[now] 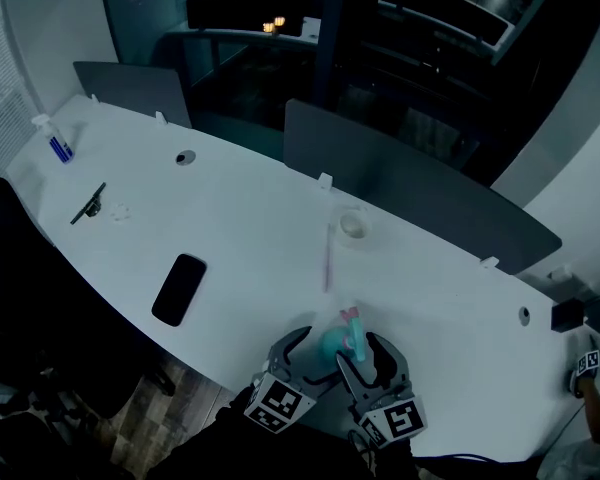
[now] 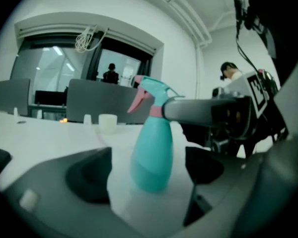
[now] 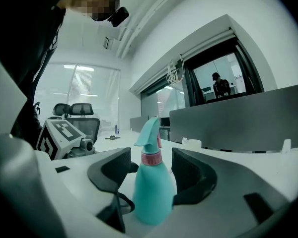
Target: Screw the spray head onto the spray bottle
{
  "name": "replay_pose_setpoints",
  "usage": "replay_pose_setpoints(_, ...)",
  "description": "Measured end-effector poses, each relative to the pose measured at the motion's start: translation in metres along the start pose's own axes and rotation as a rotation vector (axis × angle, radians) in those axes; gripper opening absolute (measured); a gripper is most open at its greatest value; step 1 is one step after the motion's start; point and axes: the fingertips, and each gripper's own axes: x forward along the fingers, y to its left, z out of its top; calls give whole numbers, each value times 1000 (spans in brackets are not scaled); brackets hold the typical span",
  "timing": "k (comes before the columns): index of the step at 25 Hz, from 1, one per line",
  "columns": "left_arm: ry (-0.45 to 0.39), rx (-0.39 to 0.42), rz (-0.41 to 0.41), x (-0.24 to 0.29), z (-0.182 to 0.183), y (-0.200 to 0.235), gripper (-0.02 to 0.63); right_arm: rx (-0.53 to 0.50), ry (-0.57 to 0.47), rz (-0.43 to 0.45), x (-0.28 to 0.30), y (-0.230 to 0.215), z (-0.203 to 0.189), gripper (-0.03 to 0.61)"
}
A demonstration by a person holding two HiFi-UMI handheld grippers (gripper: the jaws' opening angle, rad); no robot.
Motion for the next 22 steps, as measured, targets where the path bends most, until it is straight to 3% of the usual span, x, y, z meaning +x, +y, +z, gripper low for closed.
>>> replay_pose_setpoints(7,4,-14,16,-51,-17,15,444,63,-31,-130,-24,5,-12,236)
replay_pose_setpoints(9,-12,-14,90,-68,-14,32,264,44,16,-167,-28,8,-22,235)
replay_pose_setpoints(10,-28,-13,141,-76,-10,41,126,21,49,-195,-30,10,-25,179)
replay_pose_setpoints(11,-46,-9,183,-82,-4,47,6,0,73,-223,-32,11,-28,3)
replay_pose_setpoints(17,-151,120,269,-95,33,44,3,-47,89,-259,-44,27,-22,3)
replay_pose_setpoints(22,-162,143,296,-100,33,27,3,-69,69,-286,-62,35,-15,3)
